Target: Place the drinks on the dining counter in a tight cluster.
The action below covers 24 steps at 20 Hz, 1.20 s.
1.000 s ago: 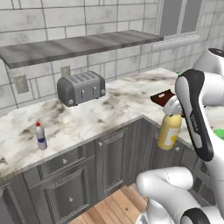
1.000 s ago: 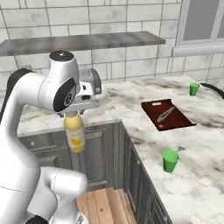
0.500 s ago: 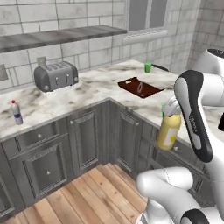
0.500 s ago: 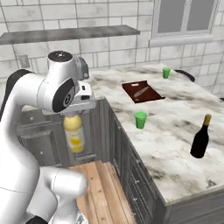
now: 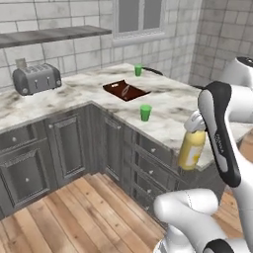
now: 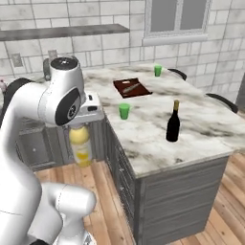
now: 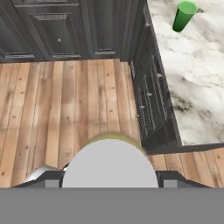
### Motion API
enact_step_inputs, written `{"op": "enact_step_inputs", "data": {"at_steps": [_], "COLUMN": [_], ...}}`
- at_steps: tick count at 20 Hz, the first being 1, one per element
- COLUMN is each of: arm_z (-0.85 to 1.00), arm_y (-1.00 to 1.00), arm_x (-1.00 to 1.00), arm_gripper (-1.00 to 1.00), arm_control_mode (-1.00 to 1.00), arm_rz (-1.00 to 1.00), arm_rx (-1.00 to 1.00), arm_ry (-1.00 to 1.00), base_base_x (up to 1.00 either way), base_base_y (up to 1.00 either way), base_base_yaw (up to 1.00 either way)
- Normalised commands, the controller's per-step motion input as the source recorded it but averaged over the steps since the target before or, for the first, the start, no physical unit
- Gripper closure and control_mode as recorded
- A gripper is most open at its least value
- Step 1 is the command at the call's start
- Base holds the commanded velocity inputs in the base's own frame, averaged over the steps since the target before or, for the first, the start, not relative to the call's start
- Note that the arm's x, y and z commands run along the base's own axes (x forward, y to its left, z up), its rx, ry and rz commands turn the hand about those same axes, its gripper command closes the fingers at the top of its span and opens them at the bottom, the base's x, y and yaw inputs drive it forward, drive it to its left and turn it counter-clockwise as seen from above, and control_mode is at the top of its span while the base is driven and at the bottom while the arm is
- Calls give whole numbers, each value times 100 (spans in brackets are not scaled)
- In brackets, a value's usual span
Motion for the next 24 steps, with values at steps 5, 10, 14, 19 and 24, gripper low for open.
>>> {"op": "enact_step_inputs", "data": {"at_steps": [5,10,14,19,24], "arm_z": [0,0,0,0,0], "arm_y": [0,0,0,0,0], "arm_x": [0,0,0,0,0], "arm_gripper": [100,100,100,100,100], "arm_control_mode": [100,100,100,100,100], "arm_rz": [0,0,0,0,0], "arm_rx": [0,0,0,0,0], "arm_ry": [0,0,0,0,0], "base_base_x": [1,0,1,32,62], "base_base_y": [-100,-100,-100,-100,-64], "base_base_yaw": [7,0,0,0,9]}}
